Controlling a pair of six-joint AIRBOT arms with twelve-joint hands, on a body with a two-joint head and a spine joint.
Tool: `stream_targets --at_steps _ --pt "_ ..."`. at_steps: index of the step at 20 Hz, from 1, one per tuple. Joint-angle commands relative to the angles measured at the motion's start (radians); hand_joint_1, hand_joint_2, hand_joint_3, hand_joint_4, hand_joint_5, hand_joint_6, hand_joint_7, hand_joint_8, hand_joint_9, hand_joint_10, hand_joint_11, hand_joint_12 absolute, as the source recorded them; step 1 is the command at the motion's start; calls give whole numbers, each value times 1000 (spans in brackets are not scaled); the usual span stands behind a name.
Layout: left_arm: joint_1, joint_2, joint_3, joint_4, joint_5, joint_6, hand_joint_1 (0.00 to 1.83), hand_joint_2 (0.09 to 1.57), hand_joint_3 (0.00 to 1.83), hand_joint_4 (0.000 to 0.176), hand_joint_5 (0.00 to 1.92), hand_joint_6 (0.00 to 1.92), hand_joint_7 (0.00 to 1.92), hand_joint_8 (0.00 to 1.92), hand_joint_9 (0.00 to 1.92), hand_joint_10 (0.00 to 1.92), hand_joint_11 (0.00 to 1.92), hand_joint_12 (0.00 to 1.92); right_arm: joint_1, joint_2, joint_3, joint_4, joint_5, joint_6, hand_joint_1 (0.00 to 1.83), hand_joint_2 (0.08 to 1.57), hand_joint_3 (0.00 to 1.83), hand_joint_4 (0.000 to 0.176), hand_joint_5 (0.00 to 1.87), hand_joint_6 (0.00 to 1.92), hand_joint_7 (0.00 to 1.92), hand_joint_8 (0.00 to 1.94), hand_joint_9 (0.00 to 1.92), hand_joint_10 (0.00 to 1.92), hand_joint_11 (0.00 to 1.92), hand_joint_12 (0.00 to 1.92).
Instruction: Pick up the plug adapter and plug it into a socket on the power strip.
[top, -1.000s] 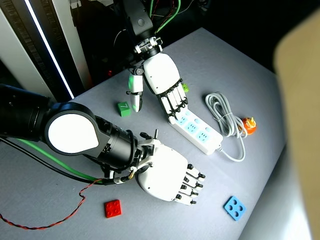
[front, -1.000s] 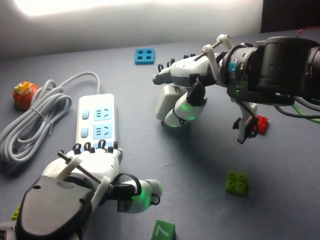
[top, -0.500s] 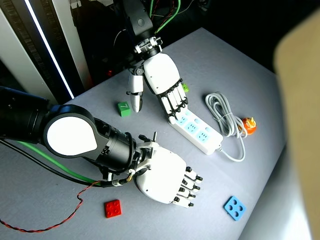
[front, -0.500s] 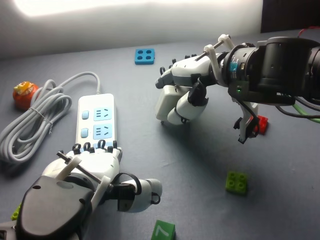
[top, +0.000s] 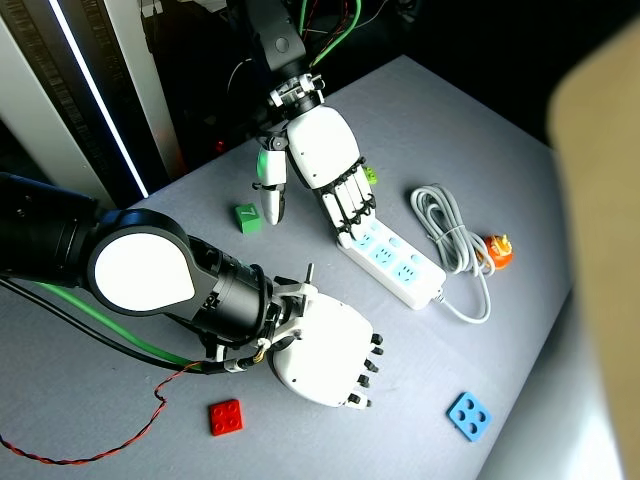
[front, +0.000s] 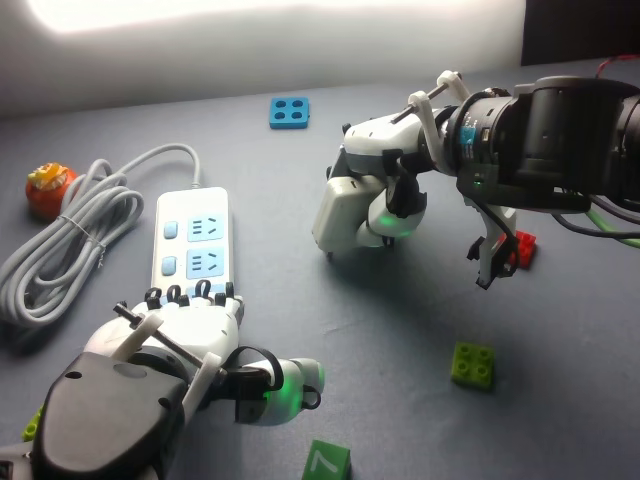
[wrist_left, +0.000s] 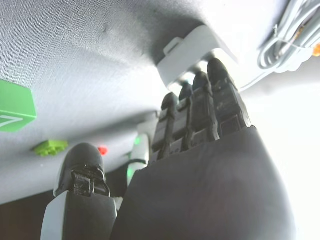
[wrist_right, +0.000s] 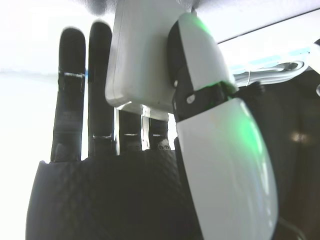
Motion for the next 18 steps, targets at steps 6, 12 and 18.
stream_targets --at_steps 6,12,18 --pt "-7 3 -11 56 -36 -2 27 1248 0 0 45 3 46 3 56 4 0 299 17 14 3 -16 69 10 1226 1158 0 0 879 991 950 1218 881 1000 677 1459" --pt "-17 5 -13 56 -37 -2 34 1252 2 0 48 1 53 1 59 1 0 319 72 55 -53 -16 78 -53 1237 1146 0 0 892 955 979 1182 876 980 644 1464" --pt "-20 8 -16 43 -44 -3 25 1247 0 0 51 2 61 2 69 3 0 343 149 69 -117 -155 27 -25 1235 1147 1 0 898 946 963 1207 855 1000 607 1457"
